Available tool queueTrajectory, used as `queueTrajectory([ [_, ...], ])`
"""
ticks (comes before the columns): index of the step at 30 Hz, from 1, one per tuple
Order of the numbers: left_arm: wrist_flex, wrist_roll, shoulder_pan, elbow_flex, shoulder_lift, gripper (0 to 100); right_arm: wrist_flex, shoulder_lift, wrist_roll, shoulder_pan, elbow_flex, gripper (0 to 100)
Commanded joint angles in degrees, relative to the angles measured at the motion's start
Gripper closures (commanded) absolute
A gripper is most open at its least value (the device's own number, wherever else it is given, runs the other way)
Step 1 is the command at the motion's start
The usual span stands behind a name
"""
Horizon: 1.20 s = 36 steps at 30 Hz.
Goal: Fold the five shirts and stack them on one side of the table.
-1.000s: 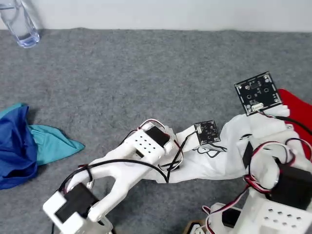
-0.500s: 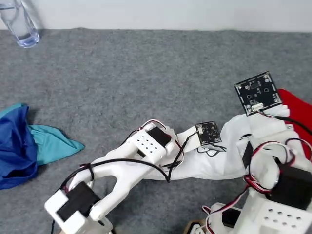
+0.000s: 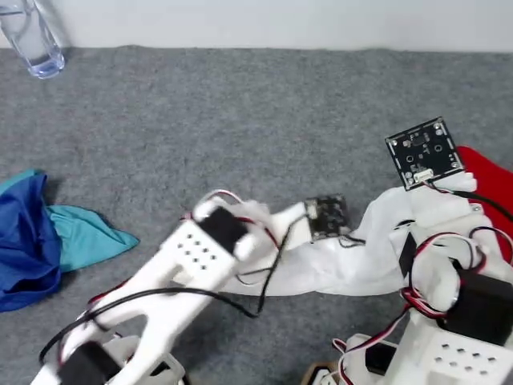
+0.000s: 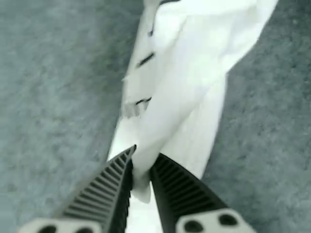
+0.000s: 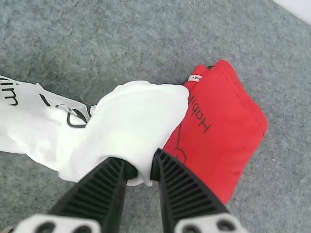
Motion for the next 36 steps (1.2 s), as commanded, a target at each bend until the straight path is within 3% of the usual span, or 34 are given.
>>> queueTrajectory([
  [1,2.9,-2.9,-5.63,-2.24,-8.18,99,-0.66,-0.4,0.62,1.1,-3.78,99.0],
  [8,8.79,-5.54,-18.29,-7.78,-19.08,99,-2.68,-0.22,0.62,2.59,-11.87,99.1],
  [17,12.57,-8.88,-24.97,-12.62,-26.02,99,-7.08,-0.4,0.0,2.59,-16.09,99.1],
  [29,11.87,3.78,-35.08,-37.32,-30.51,99,-15.16,-0.4,-1.93,2.59,-35.16,99.1],
  [36,9.67,5.36,-41.58,-44.62,-30.68,99,-20.26,-0.4,-2.37,2.59,-45.01,99.1],
])
